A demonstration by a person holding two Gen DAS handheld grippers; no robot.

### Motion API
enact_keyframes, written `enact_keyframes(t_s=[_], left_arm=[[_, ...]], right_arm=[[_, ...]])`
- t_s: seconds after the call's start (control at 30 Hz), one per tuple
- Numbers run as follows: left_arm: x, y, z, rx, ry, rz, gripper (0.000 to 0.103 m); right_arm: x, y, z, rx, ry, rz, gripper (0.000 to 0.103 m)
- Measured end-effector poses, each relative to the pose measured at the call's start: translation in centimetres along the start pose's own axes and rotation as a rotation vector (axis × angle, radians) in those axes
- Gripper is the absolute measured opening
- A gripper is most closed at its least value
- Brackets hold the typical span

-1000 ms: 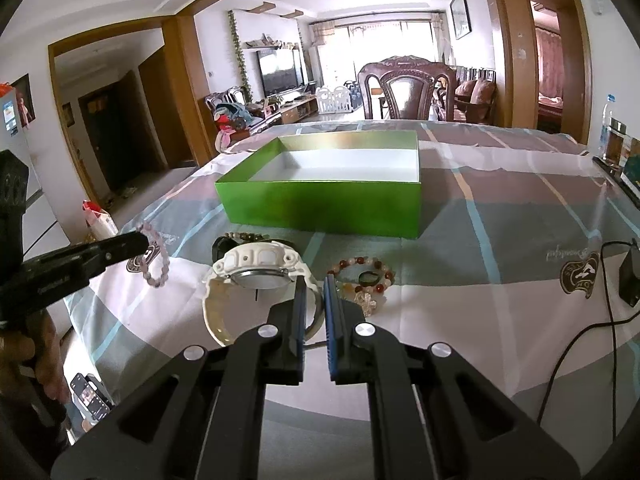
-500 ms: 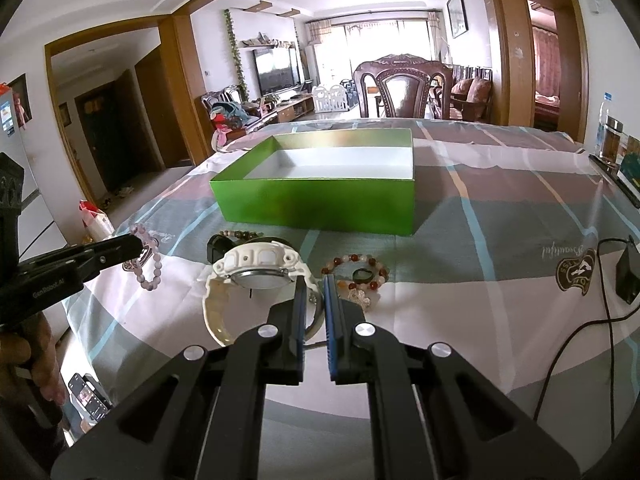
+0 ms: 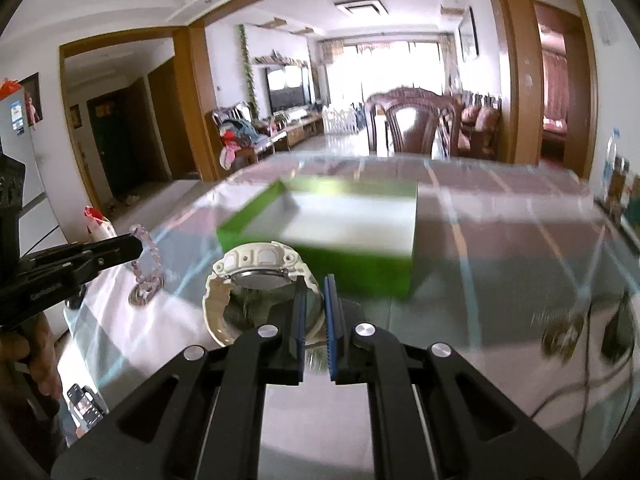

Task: Organize jewelry
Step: 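Lower the bracelet and watch into the green box and open both tools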

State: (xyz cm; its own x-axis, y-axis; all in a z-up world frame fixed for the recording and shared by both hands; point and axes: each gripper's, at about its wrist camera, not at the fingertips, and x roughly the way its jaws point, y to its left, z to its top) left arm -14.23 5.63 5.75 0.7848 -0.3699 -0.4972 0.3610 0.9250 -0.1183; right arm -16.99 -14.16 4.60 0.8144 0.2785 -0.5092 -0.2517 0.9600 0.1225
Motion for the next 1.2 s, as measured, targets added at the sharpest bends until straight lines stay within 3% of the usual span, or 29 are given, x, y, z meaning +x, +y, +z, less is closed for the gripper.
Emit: enact_keyframes(t_s=[0.2, 0.27, 0.4, 0.57, 0.83, 0.9, 0.93, 0.97, 1.0, 1.07, 1.13, 1.2], left_arm=[[1.2, -0.1, 6.8, 0.038, -0.062, -0.021, 0.008], [3.2, 0.3, 9.3, 0.055, -0.050, -0.013, 0.008], [8.5, 2.0, 11.9, -0.010, -0.003, -0.031, 0.008], [16.0, 3.6, 11.9, -0.046, 0.106, -0.018, 0.008], [21.8, 5.2, 9.9, -0.088, 0.215, -0.003, 0.008], [22.5, 5.6, 9.7, -0.089, 0.226, 0.015, 0.017], [22.8, 5.9, 9.6, -0.095, 0.236, 0.021, 0.047], [22.9, 6.0, 9.6, -0.101, 0.232, 0.028, 0.068], [22.5, 6.1, 9.6, -0.103, 0.213, 0.044, 0.085], [19.7, 6.2, 9.7, -0.102, 0.133, 0.081, 0.087], [16.6, 6.2, 9.6, -0.111, 0.074, 0.054, 0.091], [12.1, 6.0, 8.9, -0.120, -0.020, 0.039, 0.097]], right_arm=[[2.5, -1.8, 6.2, -0.020, -0.041, 0.003, 0.009], [4.4, -2.6, 7.8, -0.009, -0.042, -0.001, 0.009], [9.7, -4.7, 9.6, 0.035, 0.011, 0.003, 0.009], [14.4, -6.8, 9.3, 0.094, 0.087, -0.012, 0.009], [18.2, -8.6, 8.7, 0.137, 0.154, -0.037, 0.010], [19.0, -8.7, 8.6, 0.141, 0.170, -0.051, 0.019], [19.1, -8.8, 8.5, 0.142, 0.171, -0.056, 0.030], [19.0, -8.7, 8.5, 0.142, 0.170, -0.065, 0.063], [18.7, -8.9, 8.6, 0.152, 0.152, -0.086, 0.076], [15.6, -9.1, 8.9, 0.182, 0.038, -0.102, 0.077], [12.2, -8.9, 9.0, 0.184, -0.044, -0.090, 0.082], [8.2, -8.4, 8.7, 0.175, -0.130, -0.086, 0.094]])
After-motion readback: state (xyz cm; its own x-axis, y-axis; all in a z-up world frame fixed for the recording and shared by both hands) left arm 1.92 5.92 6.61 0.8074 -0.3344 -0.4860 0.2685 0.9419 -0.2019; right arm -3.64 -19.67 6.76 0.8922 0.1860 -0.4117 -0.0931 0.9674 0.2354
